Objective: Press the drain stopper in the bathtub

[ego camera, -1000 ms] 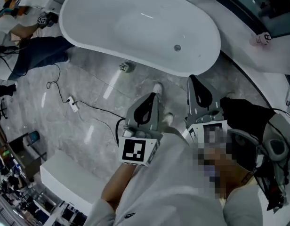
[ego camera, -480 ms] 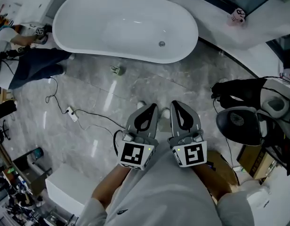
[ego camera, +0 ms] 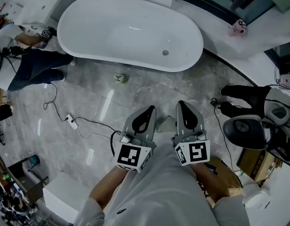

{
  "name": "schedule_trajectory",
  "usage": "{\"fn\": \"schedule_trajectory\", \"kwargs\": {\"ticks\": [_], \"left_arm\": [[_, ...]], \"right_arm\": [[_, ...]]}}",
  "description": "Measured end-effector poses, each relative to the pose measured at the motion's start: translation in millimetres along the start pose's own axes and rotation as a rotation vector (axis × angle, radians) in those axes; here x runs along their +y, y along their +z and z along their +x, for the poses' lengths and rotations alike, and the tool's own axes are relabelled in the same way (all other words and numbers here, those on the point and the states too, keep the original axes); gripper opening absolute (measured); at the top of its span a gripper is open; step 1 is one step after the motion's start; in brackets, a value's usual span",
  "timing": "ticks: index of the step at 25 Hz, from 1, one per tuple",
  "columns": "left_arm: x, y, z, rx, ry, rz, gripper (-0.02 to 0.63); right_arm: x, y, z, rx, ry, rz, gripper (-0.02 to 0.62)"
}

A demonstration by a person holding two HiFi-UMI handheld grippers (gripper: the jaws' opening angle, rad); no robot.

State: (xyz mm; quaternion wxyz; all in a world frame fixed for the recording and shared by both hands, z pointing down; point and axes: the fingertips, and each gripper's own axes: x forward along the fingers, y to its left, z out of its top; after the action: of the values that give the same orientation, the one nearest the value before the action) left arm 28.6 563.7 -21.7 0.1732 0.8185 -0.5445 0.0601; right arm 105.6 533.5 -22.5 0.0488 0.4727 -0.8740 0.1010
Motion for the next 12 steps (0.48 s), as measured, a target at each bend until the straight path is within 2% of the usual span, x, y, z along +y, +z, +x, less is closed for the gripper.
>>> {"fn": "schedule_trajectory", "kwargs": {"ticks": [3,7,12], "left_arm": [[28.4,4.6,-6.2,0.009,-0.012,0.014,0.005],[38.9,8.6,-7.6,0.014,-0.036,0.023,0.005],[35.8,15.1,36.9,0.035,-0.059,0.018,0.005]], "right_arm": [[9.0,7.9,15.5,-0.023,-0.039,0.004,-0.006],[13.6,14.4,23.2,-0.039,-0.059,0.011,-0.006],[-20.2,17.7,49.3,-0.032,-0.075,0.035,-0.006]]}}
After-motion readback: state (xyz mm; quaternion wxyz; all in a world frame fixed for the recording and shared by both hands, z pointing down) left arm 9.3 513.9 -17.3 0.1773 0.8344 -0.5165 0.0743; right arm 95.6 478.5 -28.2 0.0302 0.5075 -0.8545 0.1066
